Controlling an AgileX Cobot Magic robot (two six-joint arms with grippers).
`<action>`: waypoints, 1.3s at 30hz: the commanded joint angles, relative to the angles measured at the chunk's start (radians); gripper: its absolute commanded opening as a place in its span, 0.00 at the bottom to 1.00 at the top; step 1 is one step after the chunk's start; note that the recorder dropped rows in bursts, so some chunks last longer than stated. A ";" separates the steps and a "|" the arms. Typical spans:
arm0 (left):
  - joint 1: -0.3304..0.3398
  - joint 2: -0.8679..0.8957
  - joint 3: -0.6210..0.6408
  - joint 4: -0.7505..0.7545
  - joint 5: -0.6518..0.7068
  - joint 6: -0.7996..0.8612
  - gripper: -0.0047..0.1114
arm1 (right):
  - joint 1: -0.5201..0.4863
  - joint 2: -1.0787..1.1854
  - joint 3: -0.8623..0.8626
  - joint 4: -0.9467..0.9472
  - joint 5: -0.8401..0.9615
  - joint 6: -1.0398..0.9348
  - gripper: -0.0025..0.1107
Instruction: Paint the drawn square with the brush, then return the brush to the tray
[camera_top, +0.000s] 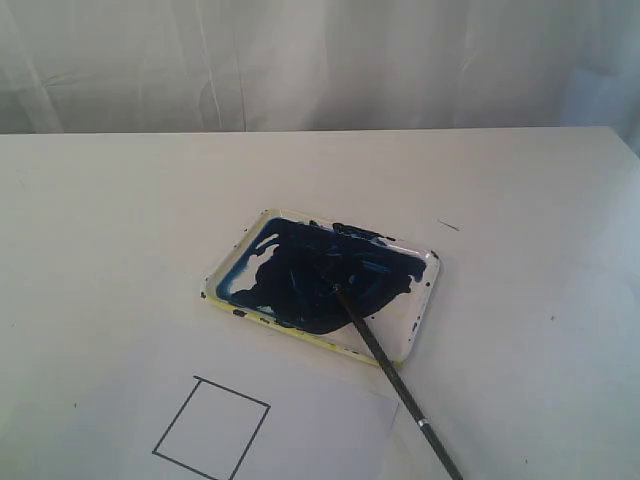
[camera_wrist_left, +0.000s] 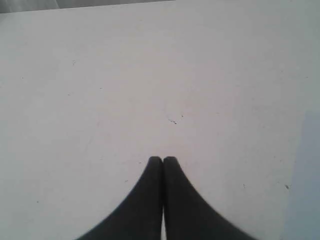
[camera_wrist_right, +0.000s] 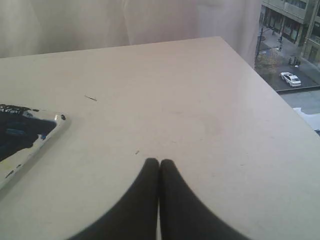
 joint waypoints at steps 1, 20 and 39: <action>-0.004 -0.005 0.004 -0.001 -0.001 0.002 0.04 | -0.006 -0.004 0.002 -0.012 0.001 -0.006 0.02; -0.003 -0.005 0.004 -0.038 -0.090 -0.008 0.04 | -0.006 -0.004 0.002 -0.075 -0.125 -0.112 0.02; -0.003 -0.005 -0.259 -0.081 -0.204 -0.385 0.04 | -0.006 -0.004 -0.126 0.023 -0.427 0.316 0.02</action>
